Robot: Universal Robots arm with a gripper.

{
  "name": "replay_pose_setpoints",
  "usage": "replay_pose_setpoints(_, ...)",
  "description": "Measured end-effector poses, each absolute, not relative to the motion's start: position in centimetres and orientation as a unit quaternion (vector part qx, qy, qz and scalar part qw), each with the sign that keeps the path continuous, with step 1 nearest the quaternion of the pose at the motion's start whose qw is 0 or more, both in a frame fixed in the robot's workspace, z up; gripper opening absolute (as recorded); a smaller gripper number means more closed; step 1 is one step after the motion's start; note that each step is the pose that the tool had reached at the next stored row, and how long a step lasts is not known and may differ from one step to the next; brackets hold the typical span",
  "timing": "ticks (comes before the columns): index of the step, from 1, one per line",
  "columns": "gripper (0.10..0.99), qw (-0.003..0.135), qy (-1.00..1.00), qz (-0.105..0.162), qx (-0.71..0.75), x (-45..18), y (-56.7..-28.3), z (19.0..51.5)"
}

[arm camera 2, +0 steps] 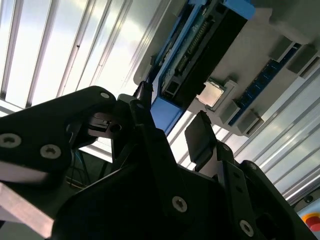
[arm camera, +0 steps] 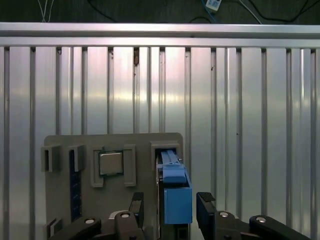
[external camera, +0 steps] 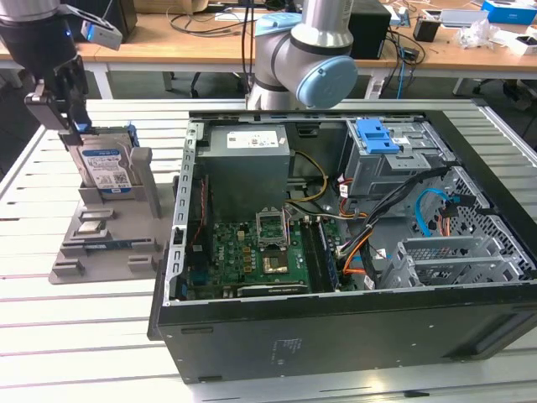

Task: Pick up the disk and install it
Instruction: 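Pick up the disk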

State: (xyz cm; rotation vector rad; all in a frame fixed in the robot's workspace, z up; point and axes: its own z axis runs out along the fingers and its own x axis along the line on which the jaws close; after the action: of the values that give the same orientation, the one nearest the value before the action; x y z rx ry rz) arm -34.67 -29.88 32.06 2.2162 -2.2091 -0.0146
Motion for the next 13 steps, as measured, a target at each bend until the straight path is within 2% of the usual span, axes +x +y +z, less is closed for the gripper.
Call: replay_pose_setpoints(13,0.541,0.006,-0.706,-0.005,0.709,-34.2,-29.6,30.6)
